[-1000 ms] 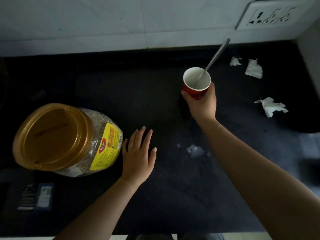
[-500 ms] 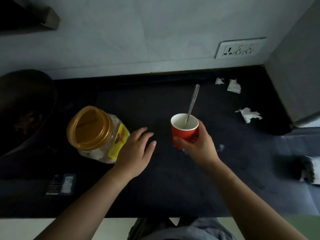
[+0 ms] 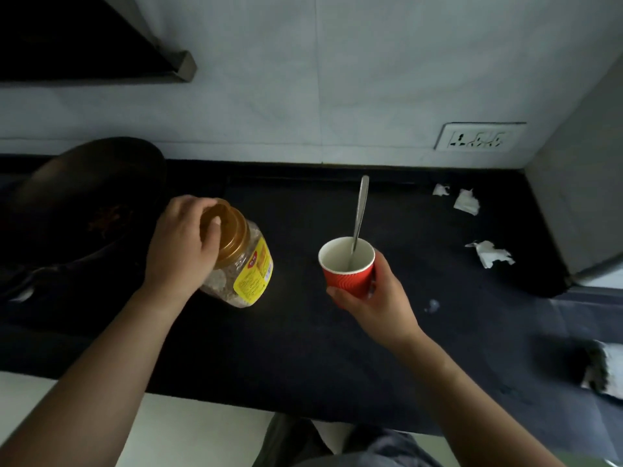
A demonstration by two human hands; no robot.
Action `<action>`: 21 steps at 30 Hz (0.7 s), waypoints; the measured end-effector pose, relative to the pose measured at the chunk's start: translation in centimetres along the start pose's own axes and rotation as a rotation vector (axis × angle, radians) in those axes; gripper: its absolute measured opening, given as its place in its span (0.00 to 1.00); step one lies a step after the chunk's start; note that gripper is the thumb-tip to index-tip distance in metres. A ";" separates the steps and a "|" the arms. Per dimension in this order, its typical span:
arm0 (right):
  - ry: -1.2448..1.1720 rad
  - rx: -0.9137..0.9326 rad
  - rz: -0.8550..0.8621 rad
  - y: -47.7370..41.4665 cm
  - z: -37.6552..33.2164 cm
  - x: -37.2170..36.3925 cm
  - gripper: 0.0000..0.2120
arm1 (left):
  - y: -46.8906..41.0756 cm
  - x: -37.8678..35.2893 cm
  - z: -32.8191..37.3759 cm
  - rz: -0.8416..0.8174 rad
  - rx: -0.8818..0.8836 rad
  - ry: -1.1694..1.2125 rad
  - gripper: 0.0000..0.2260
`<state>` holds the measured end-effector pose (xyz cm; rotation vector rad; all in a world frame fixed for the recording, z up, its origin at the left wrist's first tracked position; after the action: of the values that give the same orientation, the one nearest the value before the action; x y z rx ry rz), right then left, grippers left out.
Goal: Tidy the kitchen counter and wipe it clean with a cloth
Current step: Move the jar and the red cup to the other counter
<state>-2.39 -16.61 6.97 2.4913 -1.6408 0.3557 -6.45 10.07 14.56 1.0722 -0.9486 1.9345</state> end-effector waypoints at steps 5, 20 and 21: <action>0.009 -0.016 0.032 1.3 0.0 1.0 0.32 | 0.4 -0.8 0.1 -0.020 0.183 0.147 0.18; -0.038 0.017 -0.046 5.2 0.3 2.5 0.35 | 6.8 -0.7 3.5 -0.016 0.189 0.118 0.11; -0.037 0.024 -0.062 5.3 0.3 2.3 0.35 | 7.3 -0.6 3.7 -0.020 0.183 0.117 0.11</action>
<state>-6.38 -20.81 7.16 2.5742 -1.5776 0.3260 -11.05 3.41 13.63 1.0524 -0.7045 2.0742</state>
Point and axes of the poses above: each hand's wrist, its own y-axis away from the middle knuckle, its own x-axis out of the back of the hand, z = x × y, the point moved 4 cm from there along -y, towards the middle knuckle, and after that the axes turned 7 degrees about x, right-handed, at the moved point
